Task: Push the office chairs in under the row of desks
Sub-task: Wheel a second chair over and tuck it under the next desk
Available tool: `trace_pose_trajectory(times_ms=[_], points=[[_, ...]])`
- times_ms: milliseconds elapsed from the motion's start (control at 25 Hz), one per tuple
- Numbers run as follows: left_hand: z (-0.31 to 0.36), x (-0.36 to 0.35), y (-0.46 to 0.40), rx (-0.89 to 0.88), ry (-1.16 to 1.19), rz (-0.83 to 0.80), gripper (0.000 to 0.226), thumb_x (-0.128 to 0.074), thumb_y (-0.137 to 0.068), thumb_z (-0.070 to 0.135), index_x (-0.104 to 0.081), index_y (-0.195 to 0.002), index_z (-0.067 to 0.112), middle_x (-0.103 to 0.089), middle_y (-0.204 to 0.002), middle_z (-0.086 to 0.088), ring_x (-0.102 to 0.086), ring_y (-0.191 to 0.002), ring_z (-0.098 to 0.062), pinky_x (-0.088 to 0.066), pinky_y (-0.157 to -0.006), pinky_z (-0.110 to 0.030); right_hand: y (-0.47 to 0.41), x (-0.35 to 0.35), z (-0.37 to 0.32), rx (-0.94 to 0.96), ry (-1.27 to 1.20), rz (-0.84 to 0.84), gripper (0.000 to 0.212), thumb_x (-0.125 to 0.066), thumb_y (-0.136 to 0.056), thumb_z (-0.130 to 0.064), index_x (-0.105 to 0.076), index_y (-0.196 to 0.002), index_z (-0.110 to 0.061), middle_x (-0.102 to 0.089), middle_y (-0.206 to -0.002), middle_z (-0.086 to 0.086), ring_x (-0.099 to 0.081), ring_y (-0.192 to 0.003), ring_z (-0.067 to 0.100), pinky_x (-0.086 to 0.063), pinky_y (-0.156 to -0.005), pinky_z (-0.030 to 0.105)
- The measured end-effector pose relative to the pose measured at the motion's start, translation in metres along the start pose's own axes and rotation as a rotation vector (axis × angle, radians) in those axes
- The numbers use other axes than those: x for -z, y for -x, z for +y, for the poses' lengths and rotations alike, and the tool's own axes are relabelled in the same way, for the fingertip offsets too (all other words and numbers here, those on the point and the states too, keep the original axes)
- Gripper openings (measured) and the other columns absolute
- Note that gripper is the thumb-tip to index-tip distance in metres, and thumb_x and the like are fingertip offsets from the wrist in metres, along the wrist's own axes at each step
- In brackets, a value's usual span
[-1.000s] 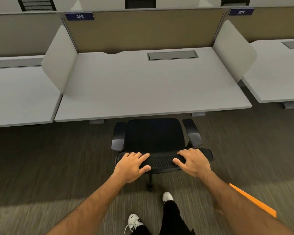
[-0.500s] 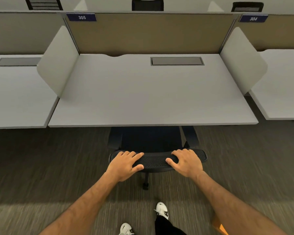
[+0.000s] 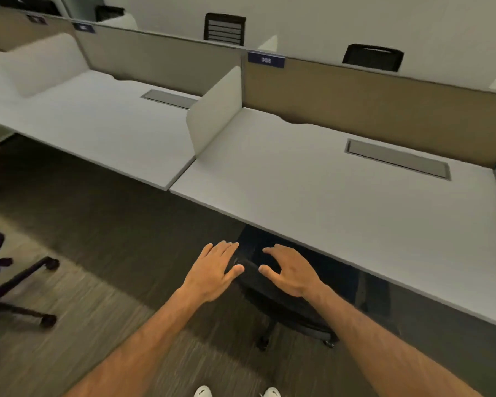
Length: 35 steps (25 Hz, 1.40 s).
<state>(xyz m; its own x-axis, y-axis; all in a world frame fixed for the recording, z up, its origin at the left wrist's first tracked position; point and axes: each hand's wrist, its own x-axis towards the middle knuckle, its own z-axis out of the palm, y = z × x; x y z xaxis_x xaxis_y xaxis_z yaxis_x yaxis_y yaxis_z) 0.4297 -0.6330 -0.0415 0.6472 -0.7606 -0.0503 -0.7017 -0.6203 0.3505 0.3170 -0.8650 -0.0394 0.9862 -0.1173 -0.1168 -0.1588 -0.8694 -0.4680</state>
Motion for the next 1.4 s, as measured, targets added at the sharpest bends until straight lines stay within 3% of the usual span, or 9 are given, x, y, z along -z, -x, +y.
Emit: trace_pose_trajectory(times_ms=[200, 400, 560, 760, 960, 1160, 1400], points=[[-0.050, 0.054, 0.092, 0.335, 0.003, 0.246, 0.076, -0.025, -0.102, 0.068, -0.028, -0.160, 0.019, -0.034, -0.164, -0.001, -0.020, -0.154, -0.015, -0.005, -0.125, -0.036, -0.073, -0.019, -0.113, 0.424, -0.009, -0.128, 0.084, -0.022, -0.093, -0.082, -0.035, -0.157, -0.028, -0.038, -0.162, -0.005, -0.017, -0.155, 0.012, -0.018, -0.124, 0.039], [-0.095, 0.099, 0.204, 0.612, 0.012, 0.414, 0.077, -0.033, -0.102, 0.066, -0.020, -0.162, 0.019, -0.024, -0.168, -0.002, -0.012, -0.156, -0.016, -0.002, -0.126, -0.037, -0.098, -0.056, -0.251, 0.792, -0.016, -0.142, 0.080, -0.026, -0.098, -0.078, -0.019, -0.162, -0.031, -0.012, -0.170, -0.011, 0.011, -0.155, 0.004, 0.005, -0.123, 0.032], [-0.133, 0.149, 0.293, 0.714, -0.028, 0.563, 0.081, -0.032, -0.101, 0.071, -0.017, -0.163, 0.021, -0.020, -0.169, -0.001, -0.009, -0.156, -0.015, -0.001, -0.126, -0.037, -0.097, -0.079, -0.369, 1.002, -0.041, -0.134, 0.077, -0.031, -0.101, -0.073, -0.013, -0.163, -0.030, -0.007, -0.171, -0.011, 0.013, -0.155, 0.006, 0.004, -0.124, 0.036], [-0.187, 0.208, 0.402, 0.789, -0.111, 0.628, 0.085, -0.026, -0.099, 0.076, -0.014, -0.163, 0.021, -0.016, -0.170, 0.000, -0.005, -0.156, -0.013, -0.004, -0.128, -0.042, -0.081, -0.110, -0.513, 1.147, -0.109, -0.100, 0.080, -0.032, -0.102, -0.072, -0.012, -0.164, -0.025, -0.007, -0.172, -0.006, 0.013, -0.156, 0.009, -0.001, -0.126, 0.041], [-0.238, 0.236, 0.507, 0.872, -0.141, 0.695, 0.085, -0.021, -0.099, 0.078, -0.013, -0.163, 0.022, -0.015, -0.170, 0.000, -0.004, -0.156, -0.011, -0.002, -0.127, -0.038, -0.060, -0.159, -0.637, 1.239, -0.148, -0.082, 0.085, -0.031, -0.099, -0.074, -0.009, -0.164, -0.022, 0.002, -0.173, -0.005, 0.017, -0.156, 0.013, 0.000, -0.126, 0.046], [-0.297, 0.245, 0.591, 1.004, -0.148, 0.754, 0.080, -0.025, -0.102, 0.073, -0.012, -0.163, 0.023, -0.016, -0.170, 0.000, -0.004, -0.155, -0.011, 0.002, -0.124, -0.033, -0.054, -0.223, -0.731, 1.315, -0.158, -0.157, 0.087, -0.031, -0.099, -0.076, -0.005, -0.164, -0.024, 0.008, -0.172, -0.008, 0.018, -0.156, 0.016, 0.001, -0.125, 0.046], [-0.378, 0.257, 0.671, 1.126, -0.157, 0.753, 0.083, -0.019, -0.100, 0.074, -0.012, -0.163, 0.021, -0.015, -0.170, -0.002, -0.004, -0.156, -0.013, 0.000, -0.126, -0.037, -0.065, -0.313, -0.850, 1.409, -0.169, -0.254, 0.086, -0.037, -0.101, -0.068, -0.004, -0.164, -0.021, 0.008, -0.172, -0.006, 0.017, -0.156, 0.017, -0.001, -0.126, 0.049]])
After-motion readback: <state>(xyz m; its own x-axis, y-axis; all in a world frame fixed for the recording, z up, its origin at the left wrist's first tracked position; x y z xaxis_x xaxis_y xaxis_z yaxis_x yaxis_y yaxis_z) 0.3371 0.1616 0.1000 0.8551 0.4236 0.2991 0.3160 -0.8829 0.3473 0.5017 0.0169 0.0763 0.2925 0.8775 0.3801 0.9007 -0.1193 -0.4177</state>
